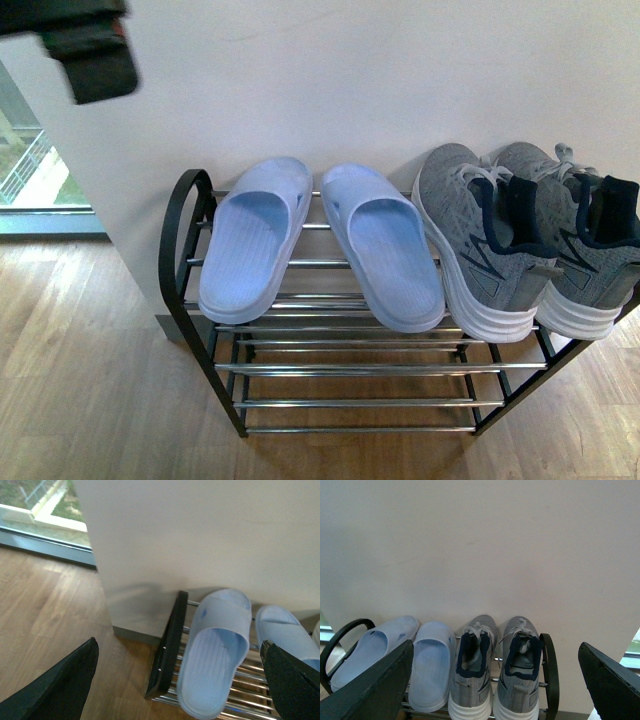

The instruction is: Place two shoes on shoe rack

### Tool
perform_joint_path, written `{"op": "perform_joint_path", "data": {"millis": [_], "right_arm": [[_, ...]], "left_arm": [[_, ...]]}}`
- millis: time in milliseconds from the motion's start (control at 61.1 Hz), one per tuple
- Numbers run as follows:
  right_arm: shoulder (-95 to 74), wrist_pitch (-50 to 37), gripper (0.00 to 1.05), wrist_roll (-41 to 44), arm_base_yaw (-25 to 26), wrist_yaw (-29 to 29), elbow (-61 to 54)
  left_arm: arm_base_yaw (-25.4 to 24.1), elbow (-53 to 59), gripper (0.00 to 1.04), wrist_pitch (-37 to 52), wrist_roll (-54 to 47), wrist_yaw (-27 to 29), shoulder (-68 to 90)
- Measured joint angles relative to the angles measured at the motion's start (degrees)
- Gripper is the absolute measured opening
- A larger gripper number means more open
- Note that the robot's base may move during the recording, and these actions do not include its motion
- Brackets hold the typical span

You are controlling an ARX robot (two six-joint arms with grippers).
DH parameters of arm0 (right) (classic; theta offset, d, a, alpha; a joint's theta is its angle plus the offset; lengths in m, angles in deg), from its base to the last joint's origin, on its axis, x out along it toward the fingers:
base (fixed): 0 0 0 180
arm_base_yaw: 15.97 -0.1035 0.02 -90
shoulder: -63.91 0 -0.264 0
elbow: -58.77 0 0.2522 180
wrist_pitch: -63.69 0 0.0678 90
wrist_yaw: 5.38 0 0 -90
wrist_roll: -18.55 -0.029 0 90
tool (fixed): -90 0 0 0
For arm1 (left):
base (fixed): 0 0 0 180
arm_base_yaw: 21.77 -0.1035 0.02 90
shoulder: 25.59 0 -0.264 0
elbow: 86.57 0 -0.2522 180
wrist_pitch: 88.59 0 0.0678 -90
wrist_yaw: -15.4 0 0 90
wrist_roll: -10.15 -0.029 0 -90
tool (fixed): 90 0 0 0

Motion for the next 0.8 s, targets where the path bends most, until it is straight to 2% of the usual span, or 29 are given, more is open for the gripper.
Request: {"op": "perform_joint_path", "data": {"millis": [278,377,475,524,606,655,721,803], "right_arm": [[0.02,0.00,0.95,0.00,0.00,0.00,0.00],[0.00,0.00,0.95,0.00,0.00,0.00,0.00],[0.02,0.00,0.95,0.00,0.00,0.00,0.00],[0.00,0.00,0.95,0.00,0.00,0.00,0.00],[0.00,0.00,0.95,0.00,0.00,-0.02,0.00],[0.02,0.00,0.95,0.00,0.00,0.00,0.00],[0.02,0.00,0.95,0.00,0.00,0.00,0.00],[0.00,0.00,0.95,0.00,0.00,0.00,0.00]], "left_arm": [[-0.11,13.66,0.95,-13.84,2.19,9.27,-28.68],[-0.90,16.92,0.95,-17.49,6.40,6.36,-41.03],[-1.42,17.40,0.95,-16.68,7.23,5.44,-44.13],[-3.41,21.16,0.86,-7.04,1.42,-1.38,-45.99],[-6.56,26.93,0.72,4.85,-10.12,-8.57,-49.13],[-8.33,28.24,0.63,6.84,-15.21,-10.64,-50.95],[-11.56,29.75,0.45,6.69,-21.24,-13.60,-54.05],[-14.32,31.32,0.25,5.42,-23.52,-16.44,-56.50]]}}
